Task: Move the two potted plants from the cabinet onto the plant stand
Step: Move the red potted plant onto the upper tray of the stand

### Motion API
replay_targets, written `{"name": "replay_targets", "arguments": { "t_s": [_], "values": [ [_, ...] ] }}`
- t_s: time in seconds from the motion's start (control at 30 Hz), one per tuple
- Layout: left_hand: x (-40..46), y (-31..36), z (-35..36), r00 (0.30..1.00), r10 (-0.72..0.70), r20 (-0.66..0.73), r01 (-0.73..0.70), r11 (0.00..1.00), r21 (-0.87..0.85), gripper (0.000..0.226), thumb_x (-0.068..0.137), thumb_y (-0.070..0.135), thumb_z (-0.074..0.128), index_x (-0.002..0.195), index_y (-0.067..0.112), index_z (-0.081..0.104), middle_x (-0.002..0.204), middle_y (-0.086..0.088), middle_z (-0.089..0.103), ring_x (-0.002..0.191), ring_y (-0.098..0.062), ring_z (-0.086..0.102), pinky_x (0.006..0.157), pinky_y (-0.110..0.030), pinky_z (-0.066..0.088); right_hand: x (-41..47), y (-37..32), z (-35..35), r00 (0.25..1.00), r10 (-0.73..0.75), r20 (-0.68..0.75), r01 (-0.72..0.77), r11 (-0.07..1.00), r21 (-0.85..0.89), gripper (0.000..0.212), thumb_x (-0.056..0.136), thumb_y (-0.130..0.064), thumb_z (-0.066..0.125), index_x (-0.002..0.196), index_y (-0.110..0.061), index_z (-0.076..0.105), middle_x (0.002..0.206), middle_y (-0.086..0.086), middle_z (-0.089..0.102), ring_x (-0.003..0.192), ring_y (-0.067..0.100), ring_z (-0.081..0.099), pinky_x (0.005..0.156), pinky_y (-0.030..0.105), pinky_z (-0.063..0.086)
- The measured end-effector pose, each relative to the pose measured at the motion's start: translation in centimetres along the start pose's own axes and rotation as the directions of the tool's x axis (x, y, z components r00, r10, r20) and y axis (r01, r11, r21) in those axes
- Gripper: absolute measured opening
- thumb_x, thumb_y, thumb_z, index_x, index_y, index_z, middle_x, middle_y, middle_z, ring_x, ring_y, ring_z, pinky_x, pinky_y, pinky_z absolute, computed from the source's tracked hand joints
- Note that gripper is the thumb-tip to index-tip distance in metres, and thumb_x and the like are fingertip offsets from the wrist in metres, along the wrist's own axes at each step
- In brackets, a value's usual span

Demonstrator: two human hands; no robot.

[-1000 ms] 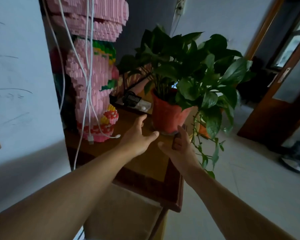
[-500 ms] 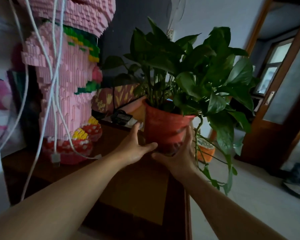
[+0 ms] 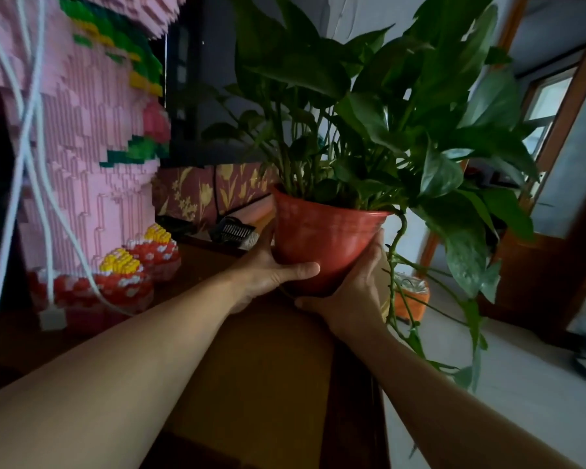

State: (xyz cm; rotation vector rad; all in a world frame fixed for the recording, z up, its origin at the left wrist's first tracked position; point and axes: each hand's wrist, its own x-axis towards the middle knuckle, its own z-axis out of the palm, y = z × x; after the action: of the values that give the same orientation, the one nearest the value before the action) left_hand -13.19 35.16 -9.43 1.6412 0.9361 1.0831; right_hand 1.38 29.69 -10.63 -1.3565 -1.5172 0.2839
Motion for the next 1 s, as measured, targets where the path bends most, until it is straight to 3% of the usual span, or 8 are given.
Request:
{"name": "replay_targets", "arguments": {
  "t_s": [0.13, 0.3, 0.4, 0.53, 0.67, 0.8, 0.87, 1.0],
  "values": [
    [0.1, -0.2, 0.4, 1.0, -0.001, -0.031, 0.0, 1.0, -0.028, 0.121, 0.038, 0.049, 0.082, 0.142, 0.032, 0.024, 0.122, 0.016, 0.051, 0.12, -0.011, 0.046, 0.096, -0.025, 0.037, 0.1, 0.3, 0.2, 1.0, -0.002, -0.021, 0.002, 1.0, 0.007, 0.145, 0.046, -0.017, 0.09, 0.144, -0.027, -0.016, 0.135, 0.012, 0.035, 0.107, 0.015, 0.035, 0.09, 0.034, 0.038],
    [-0.9, 0.1, 0.7, 0.997, 0.016, -0.073, -0.02, 0.999, -0.044, 0.12, 0.04, 0.044, 0.084, 0.143, 0.033, 0.022, 0.122, 0.016, 0.053, 0.115, -0.007, 0.049, 0.092, -0.02, 0.038, -0.4, 0.0, -0.4, 1.0, 0.005, 0.011, -0.005, 1.0, -0.019, 0.143, 0.047, -0.019, 0.09, 0.145, -0.02, -0.013, 0.136, 0.015, 0.037, 0.12, 0.031, 0.043, 0.099, 0.044, 0.042],
    [-1.8, 1.1, 0.8, 0.995, 0.021, -0.101, -0.023, 1.0, -0.02, 0.123, 0.037, 0.047, 0.083, 0.143, 0.034, 0.021, 0.124, 0.014, 0.052, 0.114, -0.007, 0.049, 0.096, -0.023, 0.037, -0.8, -0.7, -1.1, 0.999, 0.01, 0.038, -0.01, 1.0, -0.007, 0.142, 0.047, -0.02, 0.09, 0.144, -0.023, -0.014, 0.131, 0.008, 0.038, 0.118, 0.031, 0.045, 0.098, 0.048, 0.044],
    [-3.3, 4.1, 1.5, 0.992, 0.038, -0.118, -0.041, 0.999, -0.026, 0.115, 0.038, 0.043, 0.083, 0.137, 0.038, 0.024, 0.107, 0.025, 0.054, 0.093, 0.01, 0.052, 0.068, -0.005, 0.045, -1.3, -2.7, -3.1, 0.998, 0.029, 0.049, -0.031, 0.999, 0.04, 0.144, 0.047, -0.021, 0.091, 0.143, -0.026, -0.016, 0.139, 0.005, 0.03, 0.126, 0.025, 0.036, 0.1, 0.044, 0.044],
    [-5.4, 8.4, 2.1, 0.991, 0.029, -0.13, -0.027, 1.0, 0.014, 0.126, 0.033, 0.048, 0.082, 0.142, 0.039, 0.018, 0.117, 0.018, 0.051, 0.113, -0.007, 0.048, 0.095, -0.024, 0.039, -2.2, -5.7, -6.0, 0.998, 0.045, 0.037, -0.048, 0.996, 0.074, 0.145, 0.046, -0.023, 0.09, 0.142, -0.029, -0.018, 0.139, 0.006, 0.035, 0.124, 0.027, 0.041, 0.097, 0.045, 0.047],
    [-8.1, 13.6, 2.3, 0.99, 0.042, -0.133, -0.034, 0.997, 0.065, 0.123, 0.033, 0.052, 0.08, 0.141, 0.037, 0.021, 0.103, 0.029, 0.048, 0.097, 0.001, 0.045, 0.071, -0.008, 0.035, -3.6, -10.1, -9.0, 0.999, 0.042, 0.006, -0.042, 0.995, 0.087, 0.144, 0.044, -0.035, 0.091, 0.14, -0.034, -0.016, 0.132, 0.008, 0.046, 0.114, 0.027, 0.052, 0.089, 0.043, 0.053],
    [-9.5, 16.5, 2.3, 0.992, 0.05, -0.118, -0.045, 0.998, 0.043, 0.124, 0.031, 0.052, 0.081, 0.14, 0.037, 0.023, 0.101, 0.029, 0.049, 0.102, -0.004, 0.048, 0.073, -0.012, 0.04, -4.1, -12.6, -10.9, 0.999, 0.033, -0.006, -0.032, 0.995, 0.096, 0.146, 0.042, -0.036, 0.092, 0.14, -0.036, -0.016, 0.133, 0.007, 0.044, 0.117, 0.027, 0.05, 0.089, 0.043, 0.053],
    [-13.1, 22.1, 3.0, 0.997, 0.046, -0.065, -0.047, 0.999, -0.014, 0.128, 0.031, 0.049, 0.084, 0.14, 0.043, 0.019, 0.113, 0.02, 0.055, 0.11, -0.011, 0.053, 0.091, -0.04, 0.052, -5.6, -17.2, -14.9, 0.999, 0.023, -0.029, -0.022, 0.999, 0.037, 0.145, 0.037, -0.046, 0.089, 0.14, -0.036, -0.014, 0.139, 0.005, 0.039, 0.123, 0.03, 0.044, 0.096, 0.046, 0.048]
  ]
}}
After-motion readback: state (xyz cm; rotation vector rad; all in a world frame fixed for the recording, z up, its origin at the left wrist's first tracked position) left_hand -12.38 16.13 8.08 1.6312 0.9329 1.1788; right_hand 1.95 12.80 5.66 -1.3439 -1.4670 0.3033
